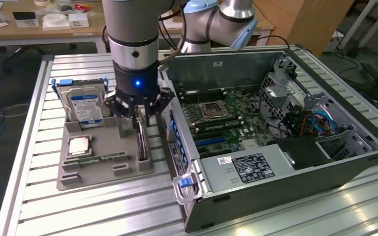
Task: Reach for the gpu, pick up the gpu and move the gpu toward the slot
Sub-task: 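Reach for the gpu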
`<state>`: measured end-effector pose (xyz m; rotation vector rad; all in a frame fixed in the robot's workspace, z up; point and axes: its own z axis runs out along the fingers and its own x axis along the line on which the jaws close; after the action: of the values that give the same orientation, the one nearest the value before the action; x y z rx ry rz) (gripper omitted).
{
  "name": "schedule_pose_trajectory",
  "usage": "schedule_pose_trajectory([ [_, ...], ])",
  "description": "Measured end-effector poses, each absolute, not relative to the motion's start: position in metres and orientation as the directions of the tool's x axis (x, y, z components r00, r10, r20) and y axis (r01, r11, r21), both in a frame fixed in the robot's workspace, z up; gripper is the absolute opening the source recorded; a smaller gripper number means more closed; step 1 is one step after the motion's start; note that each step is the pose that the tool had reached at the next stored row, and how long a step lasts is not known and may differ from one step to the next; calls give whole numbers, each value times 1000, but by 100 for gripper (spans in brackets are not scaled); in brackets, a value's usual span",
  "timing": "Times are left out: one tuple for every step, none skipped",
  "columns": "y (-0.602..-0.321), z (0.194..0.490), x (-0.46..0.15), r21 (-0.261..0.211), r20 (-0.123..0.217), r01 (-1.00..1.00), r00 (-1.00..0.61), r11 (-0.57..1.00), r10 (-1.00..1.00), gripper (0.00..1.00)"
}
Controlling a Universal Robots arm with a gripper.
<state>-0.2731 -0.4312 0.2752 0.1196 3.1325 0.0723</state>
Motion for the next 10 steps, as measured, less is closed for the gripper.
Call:
schedule_pose_trajectory([
  [-431,275,-273,46,-4,76,-997,996,76,36],
  [-431,275,-273,46,-4,76,-997,996,76,36],
  [-431,275,-273,46,-4,76,-997,996,76,36],
  [-431,275,-273,46,-4,76,-997,996,76,36],
  [-431,275,-273,46,-4,76,-997,996,76,36],
  [-431,273,-273,47,-4,76,-997,996,76,36],
  [-431,272,-273,47,-4,76,-997,996,76,36],
  [-431,270,-273,47,-4,76,-997,996,76,36],
  [-431,268,-273,47,-4,76,-997,996,76,36],
  [-431,267,-273,48,-4,76,-997,996,76,36],
])
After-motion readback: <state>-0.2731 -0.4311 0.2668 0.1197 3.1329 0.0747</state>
